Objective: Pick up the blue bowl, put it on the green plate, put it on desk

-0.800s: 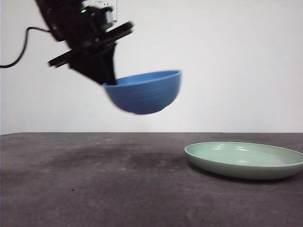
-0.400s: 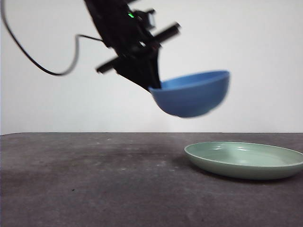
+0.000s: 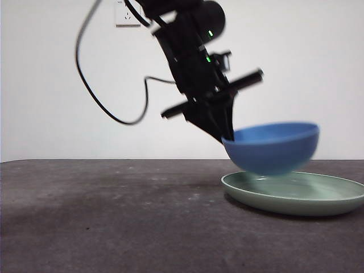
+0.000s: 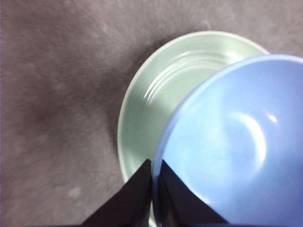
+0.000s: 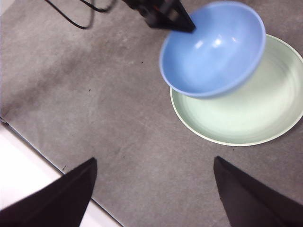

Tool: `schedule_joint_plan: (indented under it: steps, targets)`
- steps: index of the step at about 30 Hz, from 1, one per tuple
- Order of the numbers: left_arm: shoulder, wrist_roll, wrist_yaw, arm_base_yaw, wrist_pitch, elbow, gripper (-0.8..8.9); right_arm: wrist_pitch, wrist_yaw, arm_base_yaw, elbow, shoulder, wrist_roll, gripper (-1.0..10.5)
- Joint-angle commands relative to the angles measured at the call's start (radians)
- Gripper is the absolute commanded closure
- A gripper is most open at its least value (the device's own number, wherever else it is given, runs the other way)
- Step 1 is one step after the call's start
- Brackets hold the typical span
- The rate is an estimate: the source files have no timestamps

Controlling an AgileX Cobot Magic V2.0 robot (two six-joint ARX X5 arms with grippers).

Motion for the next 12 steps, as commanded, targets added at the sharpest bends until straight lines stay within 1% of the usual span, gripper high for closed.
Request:
schedule_joint_plan:
  steps: [1, 5, 12]
  targets:
    - [0.065, -0.005, 0.001, -0.016, -0.002, 0.078, 7.98, 0.000, -0.001, 0.003, 0.018, 0.004, 0.003, 5.5]
    - [0.117, -0.005, 0.001, -0.024, -0.005, 0.126, 7.98, 0.000, -0.001, 0.003, 0.018, 0.004, 0.003, 5.5]
    - [0.148, -0.003, 0.000, -0.026, -0.008, 0.131, 7.99, 0.002, 0.000, 0.003, 0.018, 0.005, 0.003, 5.5]
